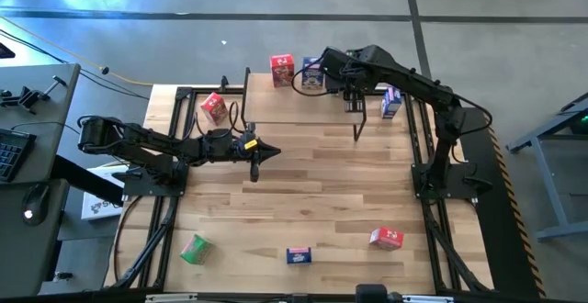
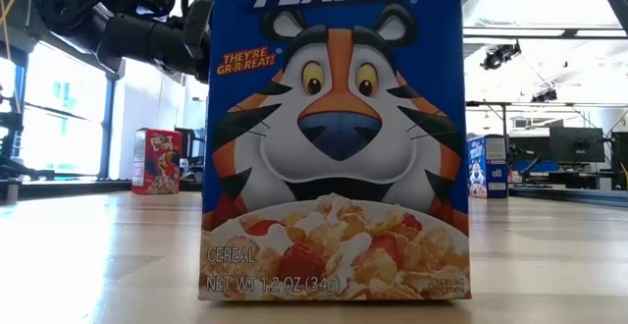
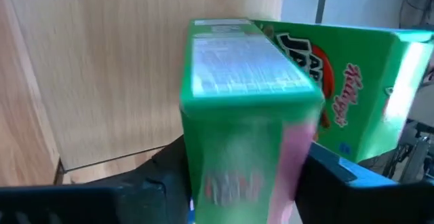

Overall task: Stack cereal on shelf
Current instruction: Put the right green cereal box on the shelf in front of the other green cereal box, then put the top red cereal box in front of the other red cereal box on the shelf

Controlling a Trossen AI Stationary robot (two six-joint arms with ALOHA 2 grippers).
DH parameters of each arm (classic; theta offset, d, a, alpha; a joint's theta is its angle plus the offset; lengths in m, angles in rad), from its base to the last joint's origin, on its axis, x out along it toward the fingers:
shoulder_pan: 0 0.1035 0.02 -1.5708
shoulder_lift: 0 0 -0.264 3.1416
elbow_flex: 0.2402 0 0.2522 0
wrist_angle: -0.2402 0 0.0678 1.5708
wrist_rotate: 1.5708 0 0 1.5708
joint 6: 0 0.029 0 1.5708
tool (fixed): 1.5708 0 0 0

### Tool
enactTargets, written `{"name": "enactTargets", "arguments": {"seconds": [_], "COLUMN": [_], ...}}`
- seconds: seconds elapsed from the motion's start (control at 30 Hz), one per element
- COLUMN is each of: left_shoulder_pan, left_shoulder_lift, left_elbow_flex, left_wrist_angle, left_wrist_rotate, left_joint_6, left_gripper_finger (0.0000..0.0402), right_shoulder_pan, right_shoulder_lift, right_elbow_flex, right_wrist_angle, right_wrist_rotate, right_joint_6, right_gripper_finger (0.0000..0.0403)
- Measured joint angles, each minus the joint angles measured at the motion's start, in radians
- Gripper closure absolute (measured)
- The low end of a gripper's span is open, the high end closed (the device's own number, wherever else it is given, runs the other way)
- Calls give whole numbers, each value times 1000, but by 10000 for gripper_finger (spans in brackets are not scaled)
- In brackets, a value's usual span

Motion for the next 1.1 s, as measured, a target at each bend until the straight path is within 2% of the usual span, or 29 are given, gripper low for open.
{"name": "enactTargets", "arguments": {"seconds": [0.23, 0.77, 0.97, 1.1], "left_shoulder_pan": [0, 0, 0, 0], "left_shoulder_lift": [0, 0, 0, 0], "left_elbow_flex": [0, 0, 0, 0], "left_wrist_angle": [0, 3, 4, 4], "left_wrist_rotate": [18, 23, 22, 22], "left_joint_6": [0, 0, 0, 0], "left_gripper_finger": [394, 394, 394, 394], "right_shoulder_pan": [2, 3, 9, 38], "right_shoulder_lift": [0, -32, -32, -33], "right_elbow_flex": [0, 13, 120, 249], "right_wrist_angle": [6, 67, 65, 10], "right_wrist_rotate": [42, 107, 95, 58], "right_joint_6": [6, -24, -23, 20], "right_gripper_finger": [186, 185, 185, 194]}}
